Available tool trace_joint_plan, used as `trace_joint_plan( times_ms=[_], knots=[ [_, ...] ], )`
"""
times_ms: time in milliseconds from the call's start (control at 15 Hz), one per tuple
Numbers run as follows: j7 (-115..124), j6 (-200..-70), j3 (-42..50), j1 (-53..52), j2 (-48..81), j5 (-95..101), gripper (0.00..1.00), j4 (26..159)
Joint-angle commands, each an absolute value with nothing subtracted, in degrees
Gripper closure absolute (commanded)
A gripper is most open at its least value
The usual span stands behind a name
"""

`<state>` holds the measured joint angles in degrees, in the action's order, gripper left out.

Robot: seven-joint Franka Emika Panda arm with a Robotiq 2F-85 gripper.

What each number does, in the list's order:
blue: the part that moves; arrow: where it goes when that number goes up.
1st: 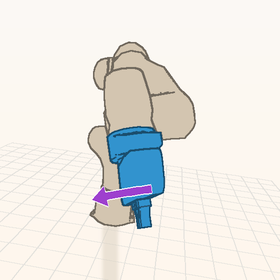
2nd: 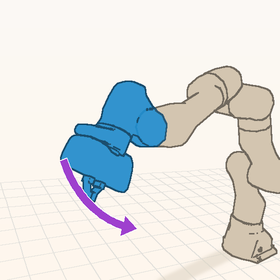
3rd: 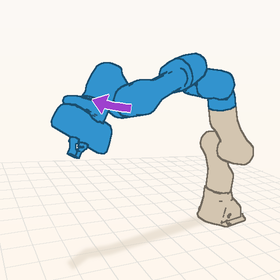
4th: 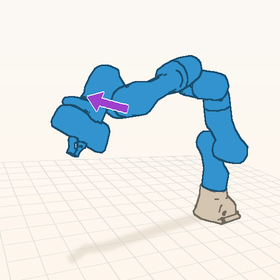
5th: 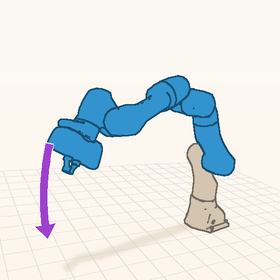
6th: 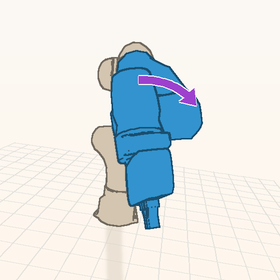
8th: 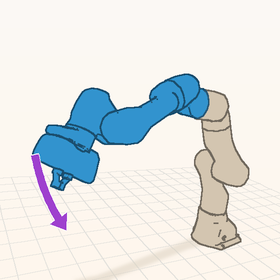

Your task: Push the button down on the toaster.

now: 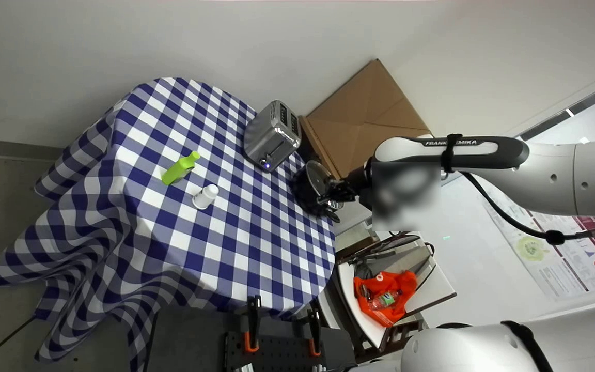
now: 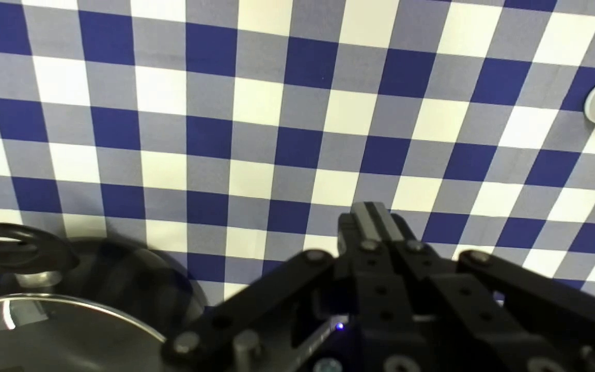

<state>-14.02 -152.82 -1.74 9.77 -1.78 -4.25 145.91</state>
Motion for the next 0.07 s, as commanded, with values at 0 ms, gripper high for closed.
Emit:
trace_joint_plan(
  times_ms=[0],
  knots=[
    [-13.8, -152.7, 0.6, 7.5, -1.8, -4.0, 0.99, 145.9]
  ],
)
